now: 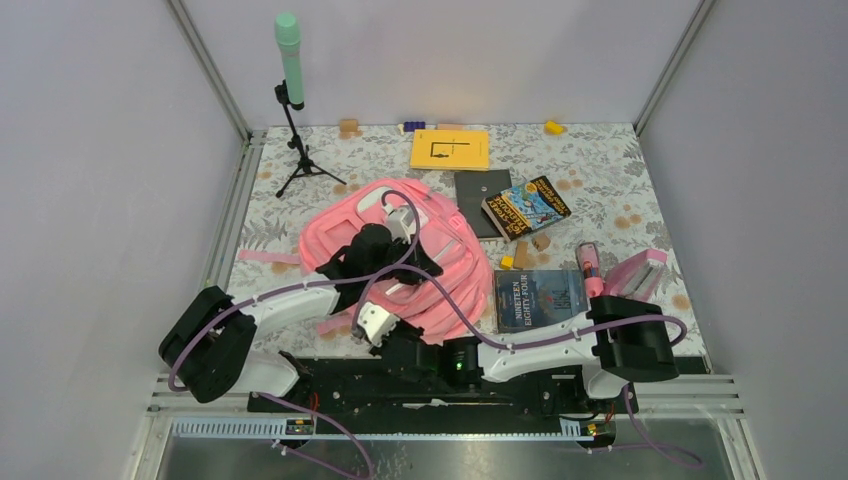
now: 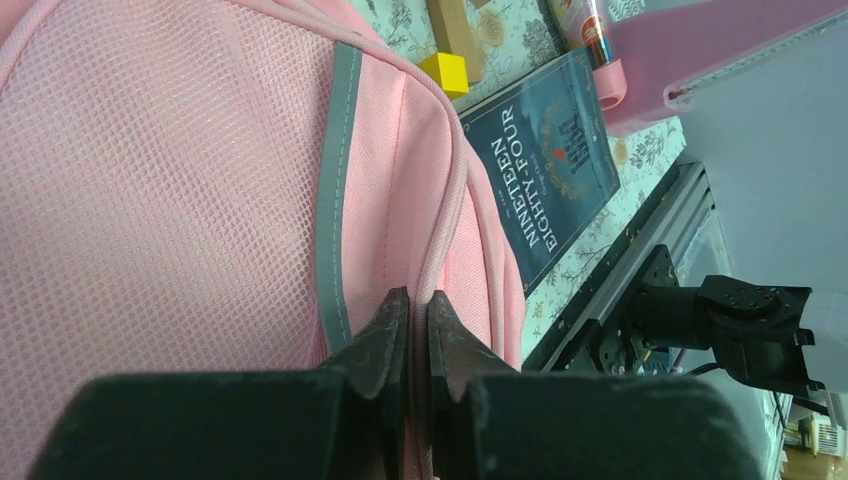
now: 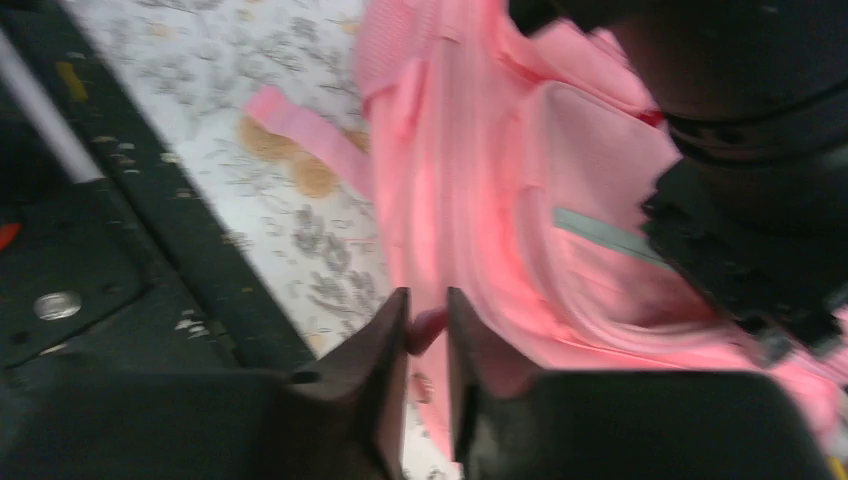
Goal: Pack the student bag
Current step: Unzip the student bag at the center of the board.
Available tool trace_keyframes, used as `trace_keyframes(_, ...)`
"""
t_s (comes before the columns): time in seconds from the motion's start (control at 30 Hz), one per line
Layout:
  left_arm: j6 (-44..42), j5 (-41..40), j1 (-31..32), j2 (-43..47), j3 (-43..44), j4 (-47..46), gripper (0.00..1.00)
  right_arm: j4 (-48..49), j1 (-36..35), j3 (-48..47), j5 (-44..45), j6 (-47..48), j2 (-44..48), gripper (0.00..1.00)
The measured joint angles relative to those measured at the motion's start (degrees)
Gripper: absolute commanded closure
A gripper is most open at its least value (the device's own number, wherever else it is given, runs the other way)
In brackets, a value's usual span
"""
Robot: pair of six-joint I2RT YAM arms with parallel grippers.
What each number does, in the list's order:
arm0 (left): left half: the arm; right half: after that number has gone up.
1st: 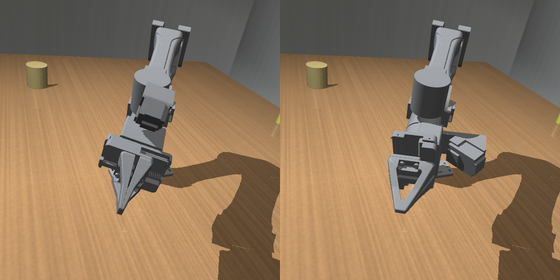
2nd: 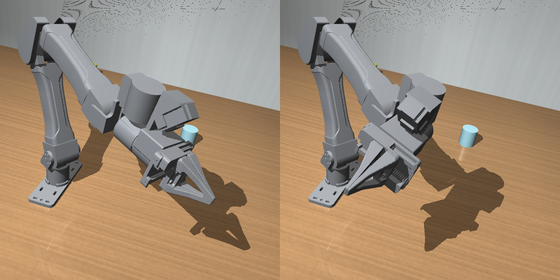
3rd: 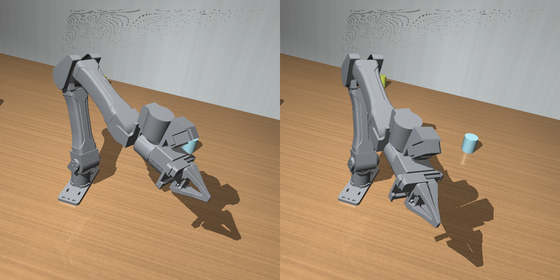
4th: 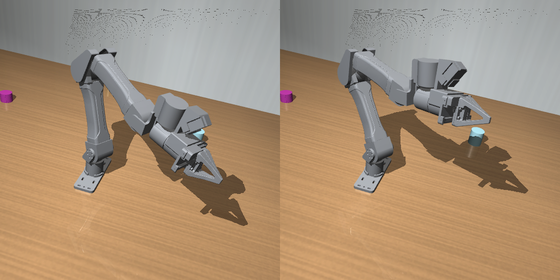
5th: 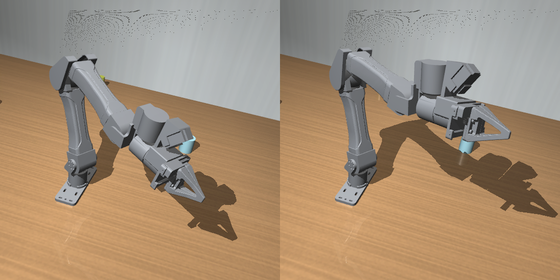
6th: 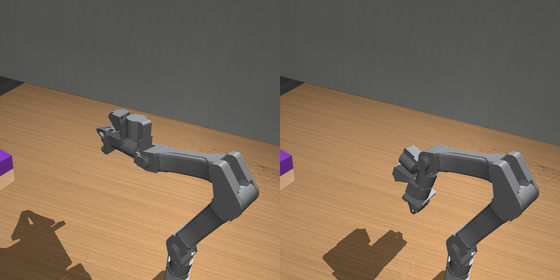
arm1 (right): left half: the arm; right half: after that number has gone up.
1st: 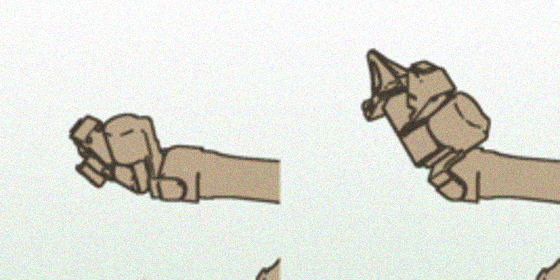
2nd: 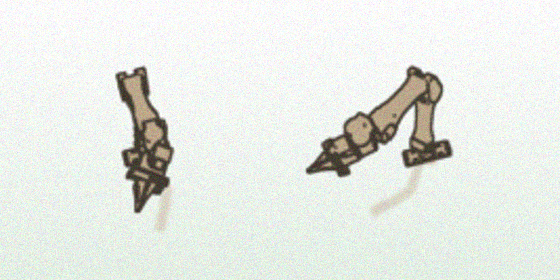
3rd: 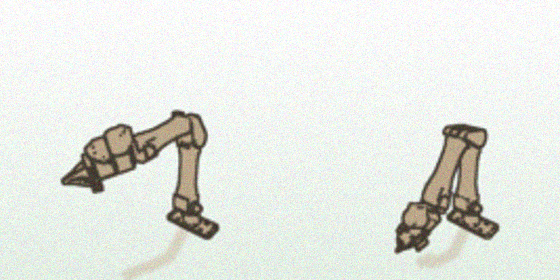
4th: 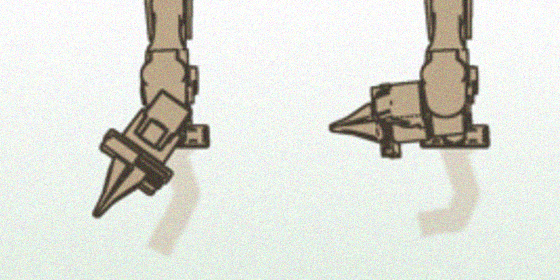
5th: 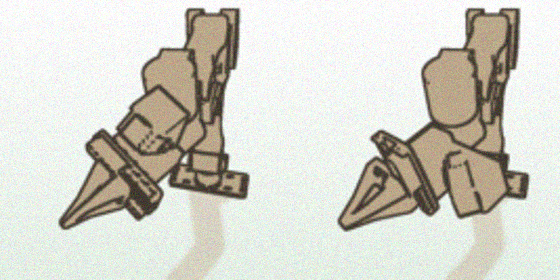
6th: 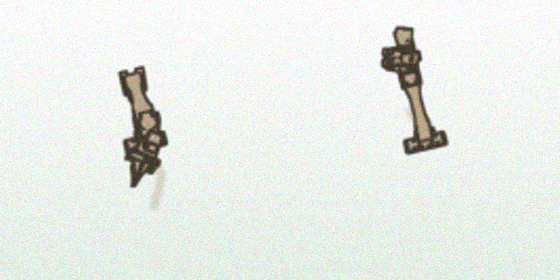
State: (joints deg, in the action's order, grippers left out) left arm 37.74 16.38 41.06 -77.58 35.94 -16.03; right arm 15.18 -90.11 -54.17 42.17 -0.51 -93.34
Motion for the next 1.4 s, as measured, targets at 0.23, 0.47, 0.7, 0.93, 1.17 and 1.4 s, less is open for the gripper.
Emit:
trace_keyframes(0.23,-0.24,-0.76,-0.33,1.20,0.02,-4.74,1.00,6.71,-3.69,-0.04,-16.48,-0.87,5.20,0.40)
trace_keyframes(0.47,-0.87,0.59,-3.32,6.29,-0.96,-5.05,1.00,7.76,-4.28,2.29,-20.72,-0.96,16.31,0.36)
trace_keyframes(0.7,-2.78,2.67,-5.51,12.44,-1.97,-1.11,1.00,1.01,-3.91,5.27,-15.28,-0.61,27.21,0.30)
trace_keyframes(0.93,-4.15,3.26,-8.07,21.44,-1.73,11.37,1.00,-12.37,5.66,5.22,-11.39,-3.54,39.12,0.27)
trace_keyframes(1.17,-7.78,4.11,-11.17,23.61,4.83,29.77,1.00,-28.22,25.94,3.76,-16.11,-8.63,43.95,0.25)
trace_keyframes(1.4,-15.43,5.55,-13.97,23.37,11.67,40.76,1.00,-37.51,50.90,4.55,-25.11,-12.13,38.75,0.28)
